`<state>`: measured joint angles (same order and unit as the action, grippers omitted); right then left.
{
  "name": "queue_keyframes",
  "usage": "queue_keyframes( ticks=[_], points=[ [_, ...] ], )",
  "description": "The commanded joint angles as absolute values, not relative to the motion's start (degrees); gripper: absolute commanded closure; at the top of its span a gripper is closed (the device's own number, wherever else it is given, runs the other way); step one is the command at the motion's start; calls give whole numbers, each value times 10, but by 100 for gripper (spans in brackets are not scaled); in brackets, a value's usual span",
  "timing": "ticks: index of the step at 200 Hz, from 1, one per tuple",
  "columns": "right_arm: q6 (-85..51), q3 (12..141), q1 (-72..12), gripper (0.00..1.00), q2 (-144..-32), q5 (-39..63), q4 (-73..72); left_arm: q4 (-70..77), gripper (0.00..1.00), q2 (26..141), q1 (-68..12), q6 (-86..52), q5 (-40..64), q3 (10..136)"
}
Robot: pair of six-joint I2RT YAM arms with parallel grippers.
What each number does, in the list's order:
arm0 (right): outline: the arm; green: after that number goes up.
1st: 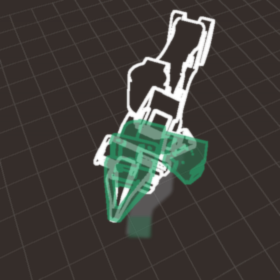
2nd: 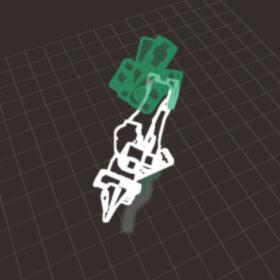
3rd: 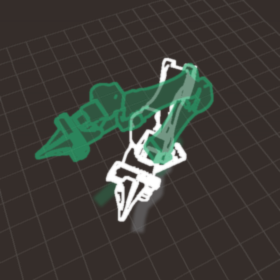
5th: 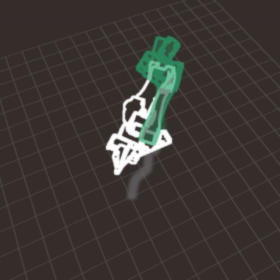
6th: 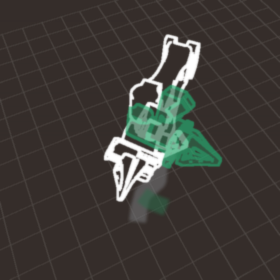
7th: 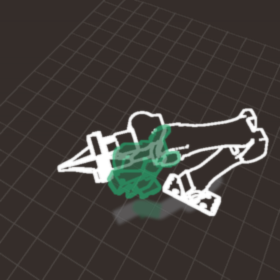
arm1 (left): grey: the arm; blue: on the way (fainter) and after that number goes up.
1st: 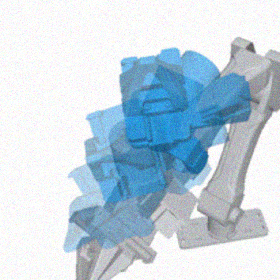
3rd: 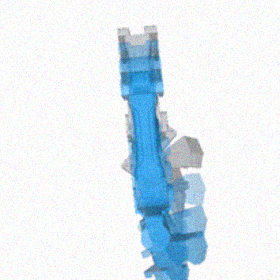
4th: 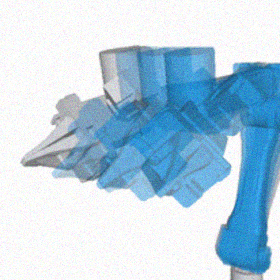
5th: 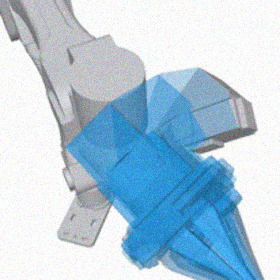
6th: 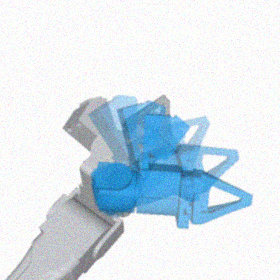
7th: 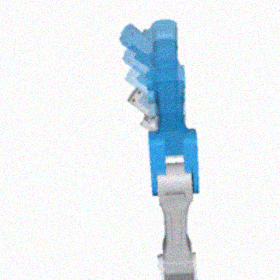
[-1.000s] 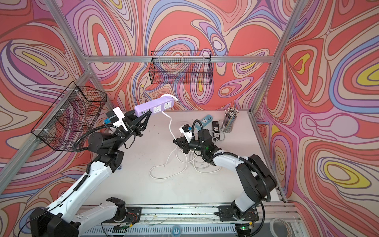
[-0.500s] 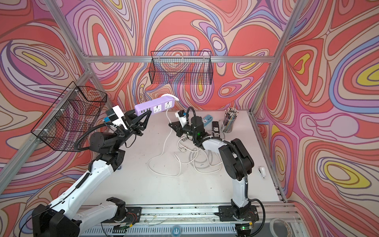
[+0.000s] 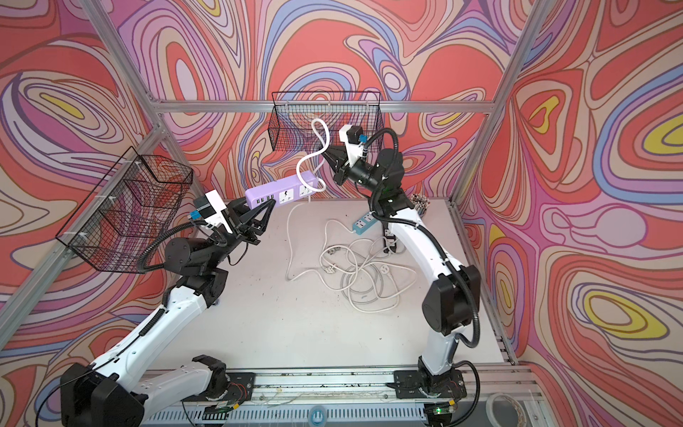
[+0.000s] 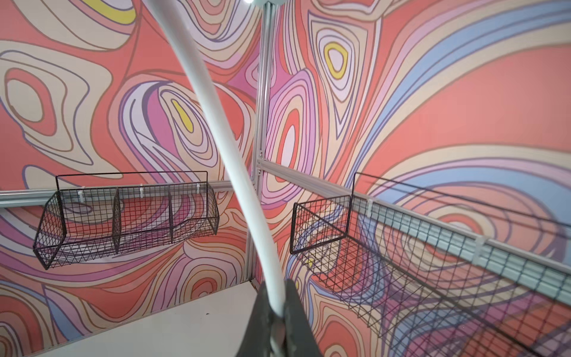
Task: Unwrap the cord wrapped around the power strip
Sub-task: Unwrap the power cord from the power strip.
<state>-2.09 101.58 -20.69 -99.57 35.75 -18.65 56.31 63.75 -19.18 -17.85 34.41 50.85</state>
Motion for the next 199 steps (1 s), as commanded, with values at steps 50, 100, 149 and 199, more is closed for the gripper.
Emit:
queue_keyframes(
  ticks=[50, 100, 149, 199],
  points=[
    [-1, 772, -151, 100, -765, 282, -135, 534, 100, 597, -180, -97, 292, 500],
    [-40, 657, -150, 100, -730, 287, -83, 499, 100, 545, -135, -32, 235, 493],
    [-101, 557, -152, 100, -739, 339, -102, 506, 100, 515, -64, -19, 198, 486],
    [-107, 500, -236, 100, -813, 316, -132, 548, 100, 524, -41, -62, 203, 483]
  ],
)
